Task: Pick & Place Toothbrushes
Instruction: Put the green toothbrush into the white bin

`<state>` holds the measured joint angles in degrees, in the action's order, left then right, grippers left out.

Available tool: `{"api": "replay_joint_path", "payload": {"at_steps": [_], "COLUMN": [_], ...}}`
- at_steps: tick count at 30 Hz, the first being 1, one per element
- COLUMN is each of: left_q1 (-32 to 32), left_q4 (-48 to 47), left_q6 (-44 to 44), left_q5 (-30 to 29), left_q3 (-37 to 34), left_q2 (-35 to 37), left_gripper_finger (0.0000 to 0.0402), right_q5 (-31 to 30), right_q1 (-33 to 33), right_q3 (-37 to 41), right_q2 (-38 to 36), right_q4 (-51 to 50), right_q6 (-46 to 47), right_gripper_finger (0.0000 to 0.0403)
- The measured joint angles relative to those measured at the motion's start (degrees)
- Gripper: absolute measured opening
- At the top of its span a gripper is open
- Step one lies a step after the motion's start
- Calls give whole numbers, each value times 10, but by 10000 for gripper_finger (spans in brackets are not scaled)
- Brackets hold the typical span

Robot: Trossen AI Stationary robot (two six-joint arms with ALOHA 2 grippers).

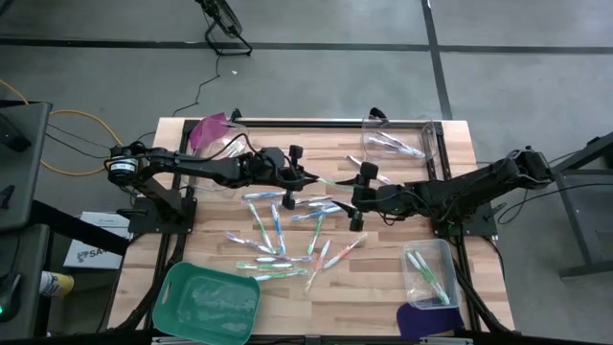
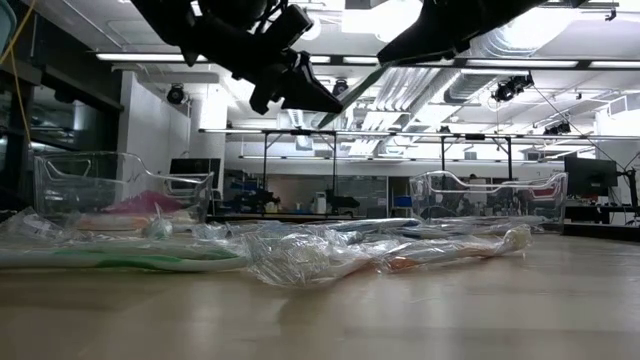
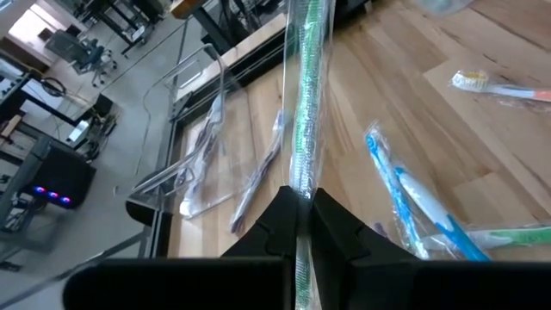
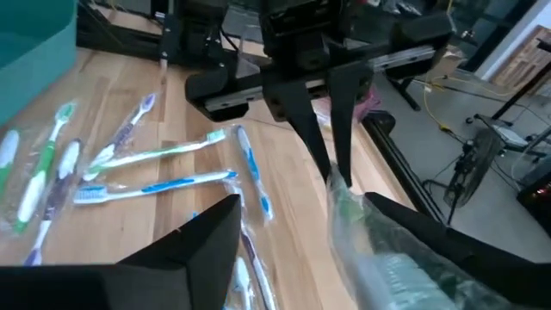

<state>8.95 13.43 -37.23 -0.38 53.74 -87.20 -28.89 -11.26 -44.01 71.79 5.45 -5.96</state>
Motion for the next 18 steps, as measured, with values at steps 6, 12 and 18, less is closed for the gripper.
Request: {"api": "replay_joint_path", "payload": {"at_steps": [6, 12, 18], "left_q1": [0, 0, 0], "left_q4": [0, -1, -4], "left_q6": [0, 0, 0], "left_q5": [0, 0, 0], "left_q3": [0, 0, 0], "left_q2": [0, 0, 0], "left_gripper_finger": [8, 8, 13], "right_q5": [-1, -26, -43], "right_q1": [0, 0, 0], "right_q3": [0, 0, 0], "right_q2": [0, 0, 0], "right_q4": [-5, -6, -17], "right_q6": [-1, -3, -3], "right_gripper_finger": [170, 102, 27]}}
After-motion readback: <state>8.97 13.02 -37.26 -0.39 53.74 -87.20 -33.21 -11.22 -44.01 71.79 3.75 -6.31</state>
